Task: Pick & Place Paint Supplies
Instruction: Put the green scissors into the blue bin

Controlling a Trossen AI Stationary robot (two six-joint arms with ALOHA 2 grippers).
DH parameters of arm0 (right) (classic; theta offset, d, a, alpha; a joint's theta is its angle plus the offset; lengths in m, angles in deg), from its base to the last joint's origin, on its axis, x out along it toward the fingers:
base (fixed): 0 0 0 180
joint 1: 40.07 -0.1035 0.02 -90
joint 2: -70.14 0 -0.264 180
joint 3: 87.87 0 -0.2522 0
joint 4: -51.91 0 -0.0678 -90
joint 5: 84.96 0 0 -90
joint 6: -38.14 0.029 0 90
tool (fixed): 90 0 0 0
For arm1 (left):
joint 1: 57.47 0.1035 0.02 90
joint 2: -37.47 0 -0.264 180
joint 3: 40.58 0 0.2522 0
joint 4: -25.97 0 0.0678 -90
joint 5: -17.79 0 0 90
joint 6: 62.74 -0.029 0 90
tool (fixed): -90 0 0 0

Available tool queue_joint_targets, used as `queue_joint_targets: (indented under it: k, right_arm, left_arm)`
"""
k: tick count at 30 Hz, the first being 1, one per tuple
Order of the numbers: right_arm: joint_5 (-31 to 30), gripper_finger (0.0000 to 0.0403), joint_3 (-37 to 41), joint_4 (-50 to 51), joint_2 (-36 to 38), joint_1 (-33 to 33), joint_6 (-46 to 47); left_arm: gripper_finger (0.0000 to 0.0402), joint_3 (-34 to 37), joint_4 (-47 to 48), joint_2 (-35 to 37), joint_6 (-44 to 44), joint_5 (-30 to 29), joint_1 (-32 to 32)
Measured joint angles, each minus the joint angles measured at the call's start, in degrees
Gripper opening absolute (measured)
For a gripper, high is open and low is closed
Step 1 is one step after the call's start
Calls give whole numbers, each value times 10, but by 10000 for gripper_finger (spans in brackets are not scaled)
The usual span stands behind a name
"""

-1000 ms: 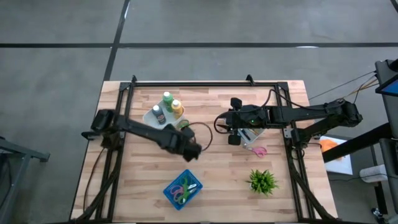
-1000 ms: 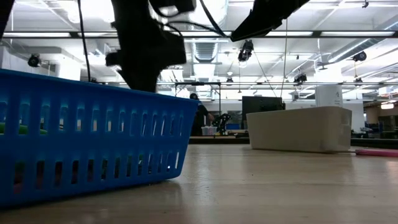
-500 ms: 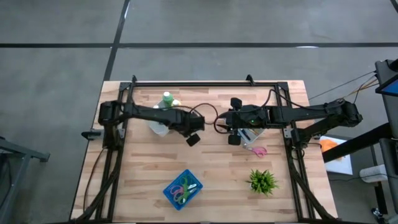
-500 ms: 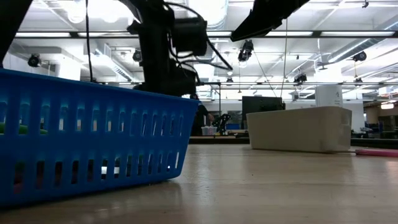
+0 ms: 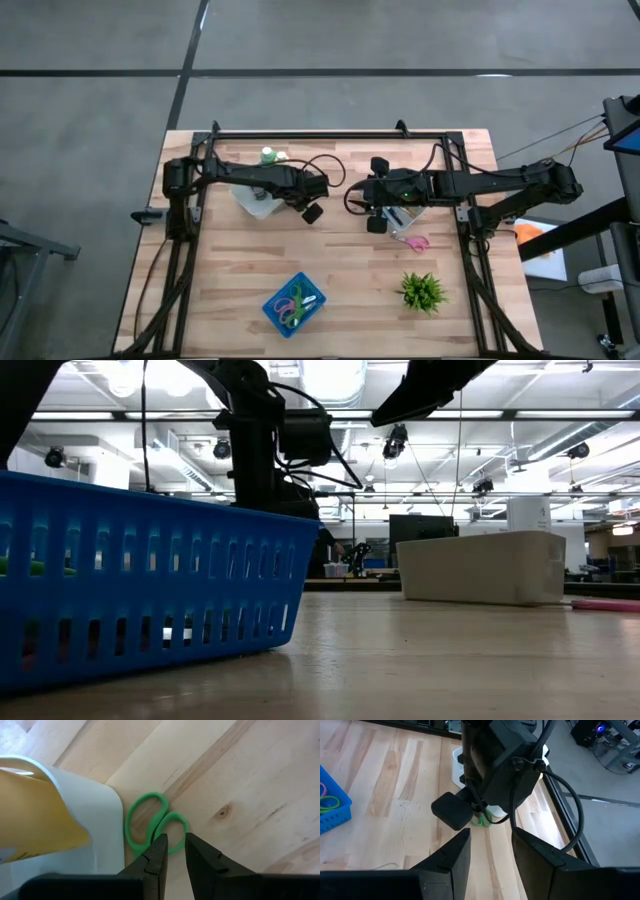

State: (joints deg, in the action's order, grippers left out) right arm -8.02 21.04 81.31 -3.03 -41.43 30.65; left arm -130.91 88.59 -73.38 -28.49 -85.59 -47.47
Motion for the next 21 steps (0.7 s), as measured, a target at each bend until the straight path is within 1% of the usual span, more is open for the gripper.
queue_joint_targets:
  k: [10, 14, 21]
  right_arm:
    - [0, 143, 0, 0, 0, 0, 0]
    - [0, 143, 0, 0, 0, 0, 0]
    - [0, 143, 0, 0, 0, 0, 0]
  left_arm:
    - [70, -17, -2, 0, 9, 0, -19]
    - [70, -30, 1, 0, 35, -2, -33]
    - [70, -30, 10, -7, 76, -16, -40]
